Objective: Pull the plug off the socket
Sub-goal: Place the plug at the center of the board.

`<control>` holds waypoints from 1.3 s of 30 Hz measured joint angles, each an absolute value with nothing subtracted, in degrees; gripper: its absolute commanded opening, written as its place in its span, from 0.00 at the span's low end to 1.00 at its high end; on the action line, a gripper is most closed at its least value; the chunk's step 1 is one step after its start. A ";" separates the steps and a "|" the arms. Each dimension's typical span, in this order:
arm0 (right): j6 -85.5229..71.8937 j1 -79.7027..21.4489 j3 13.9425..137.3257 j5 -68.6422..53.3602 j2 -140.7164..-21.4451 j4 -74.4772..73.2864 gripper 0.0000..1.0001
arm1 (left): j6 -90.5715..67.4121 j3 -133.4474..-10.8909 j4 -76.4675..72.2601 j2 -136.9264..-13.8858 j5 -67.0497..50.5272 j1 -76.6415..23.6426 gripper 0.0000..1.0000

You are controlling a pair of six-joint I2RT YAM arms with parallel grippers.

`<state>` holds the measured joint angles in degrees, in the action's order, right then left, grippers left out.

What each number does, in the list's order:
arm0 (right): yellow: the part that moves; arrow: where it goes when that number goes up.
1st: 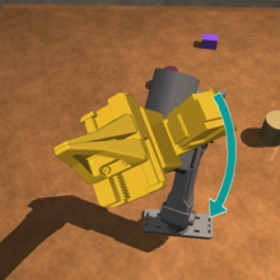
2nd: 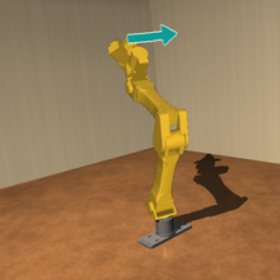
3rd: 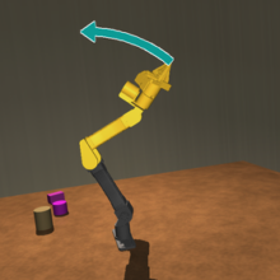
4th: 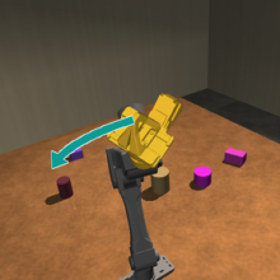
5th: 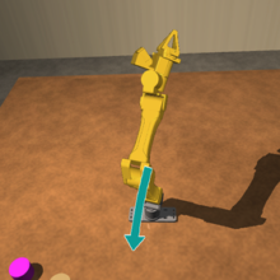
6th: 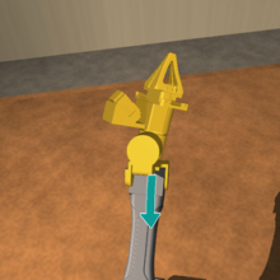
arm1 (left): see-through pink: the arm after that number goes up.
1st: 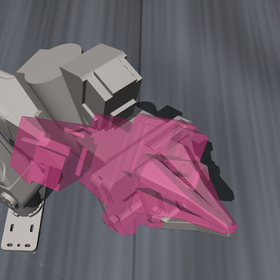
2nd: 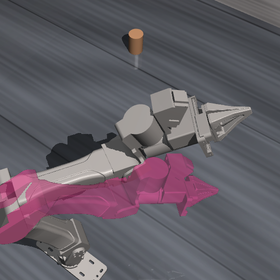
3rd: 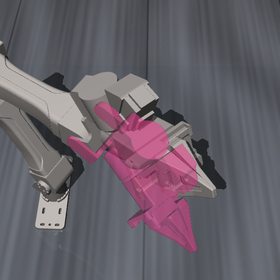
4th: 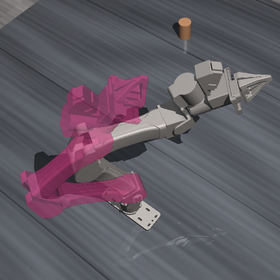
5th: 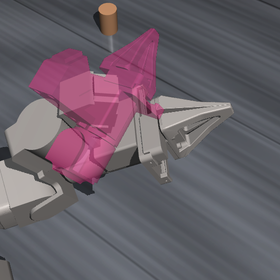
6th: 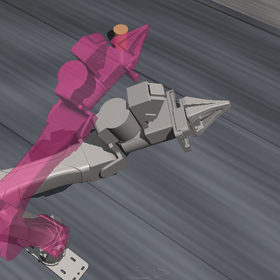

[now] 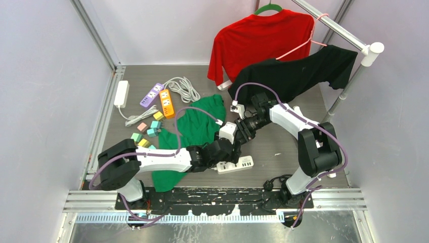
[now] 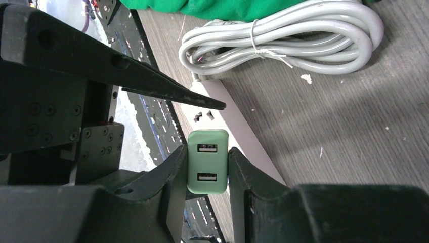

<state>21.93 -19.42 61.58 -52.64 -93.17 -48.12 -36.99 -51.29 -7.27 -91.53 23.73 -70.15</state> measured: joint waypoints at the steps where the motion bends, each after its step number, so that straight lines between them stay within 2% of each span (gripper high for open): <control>1: 21.93 -19.42 61.60 -52.69 -93.17 -48.14 0.01 | -37.26 -51.75 -6.79 -92.05 24.36 -70.15 0.57; 6: 21.98 -19.42 61.71 -53.06 -93.17 -48.07 0.02 | -38.48 -52.99 -6.07 -92.88 25.93 -70.28 0.55; 8: 21.98 -19.42 61.71 -53.08 -93.17 -48.03 0.04 | -38.63 -53.39 -6.00 -93.17 26.48 -70.28 0.42; 15: 22.31 -19.42 62.15 -53.06 -93.38 -47.90 0.20 | -38.70 -53.23 -6.70 -93.32 27.42 -70.46 0.08; 17: 22.39 -19.42 62.28 -53.04 -93.38 -47.86 0.26 | -38.57 -52.75 -7.46 -93.19 27.73 -70.46 0.03; 24: 25.80 -19.97 62.89 -53.65 -93.38 -49.01 0.51 | -38.52 -50.04 -10.02 -91.55 28.64 -70.78 0.00; 28: 28.47 -19.97 63.51 -53.65 -93.38 -50.30 0.57 | -38.59 -46.41 -9.17 -89.25 29.98 -70.59 0.00; 30: 29.26 -19.86 63.55 -53.65 -93.38 -51.40 0.97 | -38.61 -44.45 -8.80 -88.05 30.92 -69.89 0.00; 31: 29.52 -19.88 63.55 -53.67 -93.38 -51.99 1.00 | -38.61 -43.38 -8.64 -87.31 31.40 -69.47 0.00; 39: 31.62 -19.88 63.59 -53.63 -93.38 -53.60 1.00 | -38.00 -37.47 -4.86 -76.99 32.86 -65.43 0.01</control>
<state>31.62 -19.88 63.59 -53.63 -93.38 -53.60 -38.00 -37.47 -4.86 -76.99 32.86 -65.43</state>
